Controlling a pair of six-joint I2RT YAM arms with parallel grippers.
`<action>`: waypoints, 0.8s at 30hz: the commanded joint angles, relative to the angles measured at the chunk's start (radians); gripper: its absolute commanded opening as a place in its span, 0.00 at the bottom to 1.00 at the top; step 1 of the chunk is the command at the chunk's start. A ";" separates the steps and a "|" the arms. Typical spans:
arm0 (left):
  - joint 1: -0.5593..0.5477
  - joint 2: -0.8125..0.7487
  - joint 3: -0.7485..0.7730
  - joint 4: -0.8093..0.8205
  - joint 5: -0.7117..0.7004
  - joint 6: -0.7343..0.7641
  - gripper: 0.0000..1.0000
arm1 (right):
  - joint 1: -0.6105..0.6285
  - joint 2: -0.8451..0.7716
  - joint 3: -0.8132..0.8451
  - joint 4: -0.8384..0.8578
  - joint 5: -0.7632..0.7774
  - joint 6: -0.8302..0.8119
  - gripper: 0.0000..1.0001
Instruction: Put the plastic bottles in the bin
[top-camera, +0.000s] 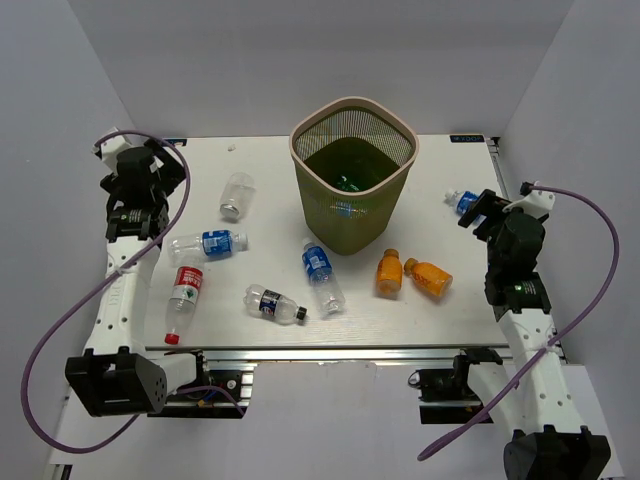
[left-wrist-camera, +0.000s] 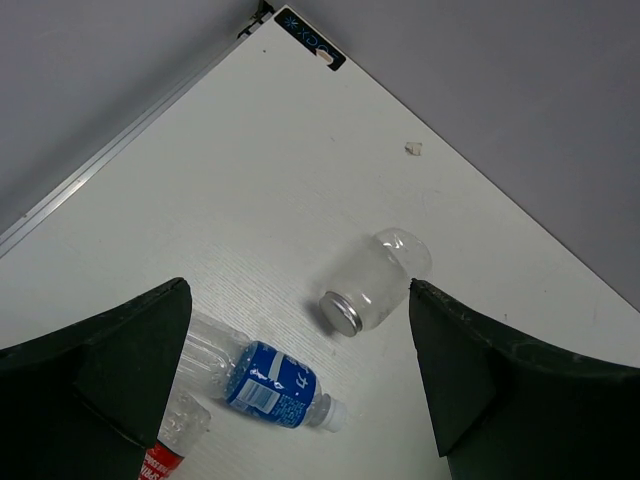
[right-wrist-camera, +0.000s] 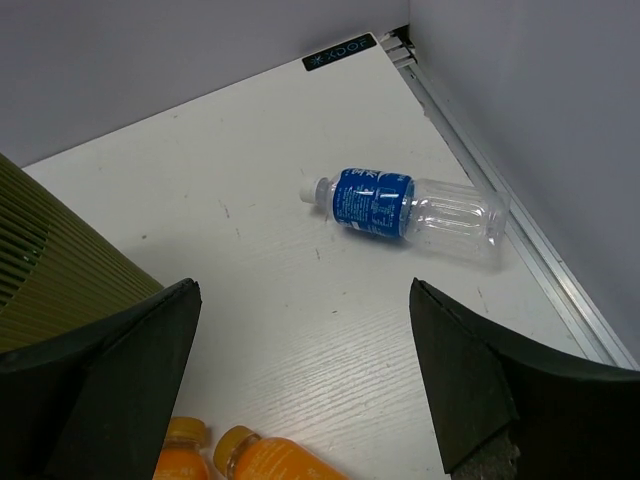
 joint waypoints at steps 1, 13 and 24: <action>-0.001 0.010 -0.012 0.022 0.023 0.003 0.98 | -0.001 0.036 0.059 0.043 -0.047 -0.065 0.89; 0.001 0.113 -0.056 0.066 0.020 0.056 0.98 | -0.073 0.583 0.419 -0.090 -0.252 -0.530 0.89; 0.012 0.163 -0.050 0.059 0.023 0.099 0.98 | -0.156 1.033 0.718 -0.414 -0.426 -1.000 0.89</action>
